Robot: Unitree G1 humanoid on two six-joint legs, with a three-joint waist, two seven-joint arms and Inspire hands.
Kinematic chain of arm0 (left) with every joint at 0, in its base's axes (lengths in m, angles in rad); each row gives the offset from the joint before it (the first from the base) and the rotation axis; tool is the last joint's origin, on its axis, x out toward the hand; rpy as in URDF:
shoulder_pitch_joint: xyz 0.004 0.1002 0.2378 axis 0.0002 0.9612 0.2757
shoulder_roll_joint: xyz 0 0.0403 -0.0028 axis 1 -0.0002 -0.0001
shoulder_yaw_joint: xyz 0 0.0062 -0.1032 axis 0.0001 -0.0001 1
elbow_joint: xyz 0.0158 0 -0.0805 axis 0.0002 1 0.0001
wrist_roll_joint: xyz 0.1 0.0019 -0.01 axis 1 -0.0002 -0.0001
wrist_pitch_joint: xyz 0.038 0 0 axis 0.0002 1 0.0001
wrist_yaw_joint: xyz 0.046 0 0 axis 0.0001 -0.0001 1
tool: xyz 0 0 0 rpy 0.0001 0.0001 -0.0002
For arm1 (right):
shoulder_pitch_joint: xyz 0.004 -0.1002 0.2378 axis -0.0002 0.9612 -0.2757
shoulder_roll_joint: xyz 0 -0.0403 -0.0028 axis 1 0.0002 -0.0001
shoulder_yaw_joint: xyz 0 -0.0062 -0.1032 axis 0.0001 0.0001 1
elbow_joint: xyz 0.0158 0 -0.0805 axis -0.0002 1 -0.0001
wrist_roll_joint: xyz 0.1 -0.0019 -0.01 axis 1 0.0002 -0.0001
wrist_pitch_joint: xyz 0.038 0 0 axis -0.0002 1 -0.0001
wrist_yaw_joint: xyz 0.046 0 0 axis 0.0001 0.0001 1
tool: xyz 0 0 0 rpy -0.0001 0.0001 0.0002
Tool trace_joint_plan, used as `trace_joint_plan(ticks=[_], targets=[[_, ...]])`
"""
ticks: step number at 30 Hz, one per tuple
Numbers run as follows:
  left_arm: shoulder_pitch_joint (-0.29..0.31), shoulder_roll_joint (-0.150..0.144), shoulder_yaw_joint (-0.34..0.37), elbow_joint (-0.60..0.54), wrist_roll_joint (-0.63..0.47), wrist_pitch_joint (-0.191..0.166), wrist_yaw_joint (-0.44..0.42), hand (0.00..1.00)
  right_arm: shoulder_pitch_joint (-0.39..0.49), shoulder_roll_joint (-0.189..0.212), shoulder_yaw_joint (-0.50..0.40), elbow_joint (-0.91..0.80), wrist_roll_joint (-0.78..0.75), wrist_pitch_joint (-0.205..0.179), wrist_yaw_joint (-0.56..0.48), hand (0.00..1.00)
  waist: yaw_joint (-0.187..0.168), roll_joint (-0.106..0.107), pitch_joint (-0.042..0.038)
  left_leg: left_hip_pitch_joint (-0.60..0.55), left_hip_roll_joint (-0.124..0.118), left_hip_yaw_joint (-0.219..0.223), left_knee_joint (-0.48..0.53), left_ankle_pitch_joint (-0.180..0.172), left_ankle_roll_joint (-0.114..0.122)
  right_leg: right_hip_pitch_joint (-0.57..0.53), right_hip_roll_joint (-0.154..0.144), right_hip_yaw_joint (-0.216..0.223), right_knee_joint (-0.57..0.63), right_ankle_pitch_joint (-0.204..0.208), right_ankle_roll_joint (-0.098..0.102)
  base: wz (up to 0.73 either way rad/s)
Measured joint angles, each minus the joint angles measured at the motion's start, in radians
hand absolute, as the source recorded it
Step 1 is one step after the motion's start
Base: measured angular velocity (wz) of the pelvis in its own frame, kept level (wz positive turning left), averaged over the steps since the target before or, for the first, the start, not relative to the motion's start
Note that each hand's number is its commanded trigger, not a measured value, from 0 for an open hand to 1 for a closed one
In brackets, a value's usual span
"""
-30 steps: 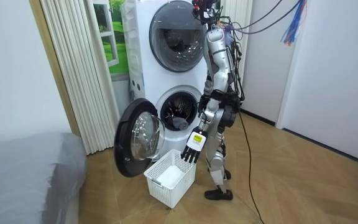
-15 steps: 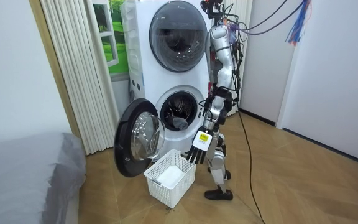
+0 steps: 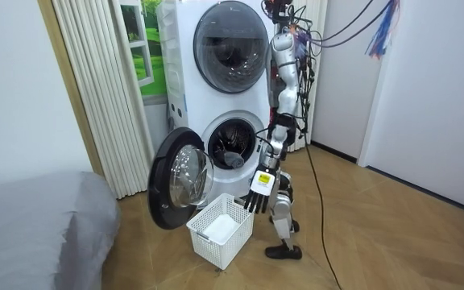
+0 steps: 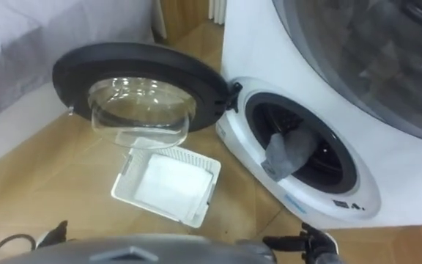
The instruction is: Put towel into washing machine
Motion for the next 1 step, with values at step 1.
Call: trace_joint_plan(ticks=[1], targets=[[0.000, -0.002, 0.000, 0.000, 0.008, 0.005, 0.000, 0.00, -0.003, 0.001, 0.000, 0.005, 0.000, 0.003, 0.001, 0.00, -0.002, -0.001, 0.0003, 0.001, 0.000, 0.001, 0.000, 0.000, 0.000, 0.000, 0.000, 0.001, 0.000, 0.000, 0.000, 0.00]])
